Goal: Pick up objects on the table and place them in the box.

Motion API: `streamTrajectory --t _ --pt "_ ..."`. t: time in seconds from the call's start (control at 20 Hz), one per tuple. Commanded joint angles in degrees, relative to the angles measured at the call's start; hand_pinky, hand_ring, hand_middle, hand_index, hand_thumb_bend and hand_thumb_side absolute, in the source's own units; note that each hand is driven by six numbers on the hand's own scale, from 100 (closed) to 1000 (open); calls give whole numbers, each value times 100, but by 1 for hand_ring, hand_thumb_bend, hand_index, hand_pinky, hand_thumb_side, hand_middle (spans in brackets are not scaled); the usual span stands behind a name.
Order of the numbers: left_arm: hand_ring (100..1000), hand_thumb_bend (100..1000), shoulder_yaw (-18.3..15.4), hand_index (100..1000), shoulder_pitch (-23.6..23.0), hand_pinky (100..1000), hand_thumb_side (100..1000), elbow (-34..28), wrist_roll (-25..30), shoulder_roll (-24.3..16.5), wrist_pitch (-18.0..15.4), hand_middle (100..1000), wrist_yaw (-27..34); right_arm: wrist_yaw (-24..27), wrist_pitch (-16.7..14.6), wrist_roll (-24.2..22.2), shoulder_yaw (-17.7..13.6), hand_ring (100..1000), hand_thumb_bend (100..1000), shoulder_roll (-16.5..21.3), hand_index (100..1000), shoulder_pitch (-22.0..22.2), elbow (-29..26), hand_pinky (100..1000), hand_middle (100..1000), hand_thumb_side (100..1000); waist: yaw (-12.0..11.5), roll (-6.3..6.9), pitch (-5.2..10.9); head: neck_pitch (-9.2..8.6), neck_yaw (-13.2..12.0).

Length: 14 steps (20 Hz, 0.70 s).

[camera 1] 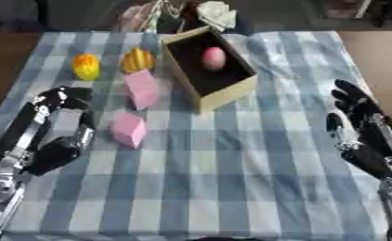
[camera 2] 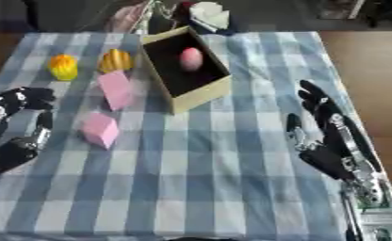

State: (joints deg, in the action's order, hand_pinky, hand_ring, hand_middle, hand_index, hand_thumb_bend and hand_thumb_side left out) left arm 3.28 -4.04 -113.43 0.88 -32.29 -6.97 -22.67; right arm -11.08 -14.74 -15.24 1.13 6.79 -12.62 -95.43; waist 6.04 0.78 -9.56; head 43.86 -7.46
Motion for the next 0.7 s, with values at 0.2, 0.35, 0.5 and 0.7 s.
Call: streamTrajectory --t 0.2,0.35,0.5,0.7 --pt "723 237 411 845 83 762 486 -116 483 -943 -70 741 -483 -32 -8 -73 34 1000 100 166 1000 -41 -95 1000 1000 418 50 174 147 25 17" --pt "729 327 749 846 337 764 431 -17 717 -1324 43 755 -717 -32 -13 -95 50 1000 100 197 1000 -36 -89 1000 1000 417 71 205 156 25 12" --pt "744 423 1039 855 719 767 423 198 962 -1721 69 774 -961 -27 -19 -114 69 1000 100 205 1000 -28 -79 1000 1000 413 92 208 165 25 5" --pt "756 485 1314 860 1245 770 407 514 1287 -2249 1 787 -1286 -11 -27 -135 88 1000 100 183 1000 -28 -71 1000 1000 416 129 174 162 25 -18"
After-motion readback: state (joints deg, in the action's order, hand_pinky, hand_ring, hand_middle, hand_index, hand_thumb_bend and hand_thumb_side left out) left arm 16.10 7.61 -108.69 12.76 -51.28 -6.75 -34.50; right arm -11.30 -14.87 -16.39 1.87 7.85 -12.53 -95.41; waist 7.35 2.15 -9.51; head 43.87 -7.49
